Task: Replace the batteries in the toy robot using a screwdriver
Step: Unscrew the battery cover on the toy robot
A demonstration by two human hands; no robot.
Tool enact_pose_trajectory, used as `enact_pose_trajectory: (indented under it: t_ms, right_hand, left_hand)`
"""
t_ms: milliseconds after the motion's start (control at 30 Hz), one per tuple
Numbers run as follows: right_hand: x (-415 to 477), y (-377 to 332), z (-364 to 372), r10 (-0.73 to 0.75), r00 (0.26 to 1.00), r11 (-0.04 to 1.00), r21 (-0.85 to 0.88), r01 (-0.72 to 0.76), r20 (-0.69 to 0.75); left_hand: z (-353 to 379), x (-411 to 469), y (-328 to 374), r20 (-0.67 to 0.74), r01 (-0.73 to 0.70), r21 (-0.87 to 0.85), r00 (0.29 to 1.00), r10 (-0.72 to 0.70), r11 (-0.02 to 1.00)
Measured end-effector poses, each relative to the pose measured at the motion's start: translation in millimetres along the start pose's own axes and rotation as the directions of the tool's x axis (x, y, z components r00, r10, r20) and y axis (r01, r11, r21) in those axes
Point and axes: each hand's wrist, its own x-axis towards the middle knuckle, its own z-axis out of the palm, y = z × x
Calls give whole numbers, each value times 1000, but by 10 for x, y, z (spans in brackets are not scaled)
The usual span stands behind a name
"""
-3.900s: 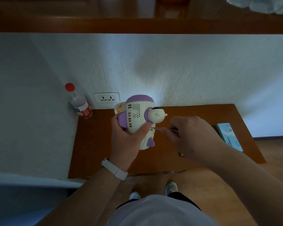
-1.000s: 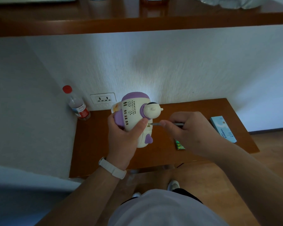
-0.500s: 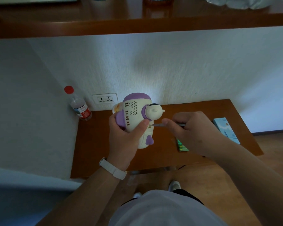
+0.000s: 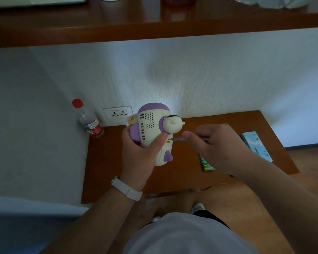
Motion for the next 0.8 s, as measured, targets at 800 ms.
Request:
enact_pose_trajectory:
  t_ms: [800]
  right_hand:
    - [-36, -92, 23, -20, 997, 999, 44, 17, 74]
  left_hand:
    - [-116, -67, -10, -5, -4, -20, 1000, 4, 1000]
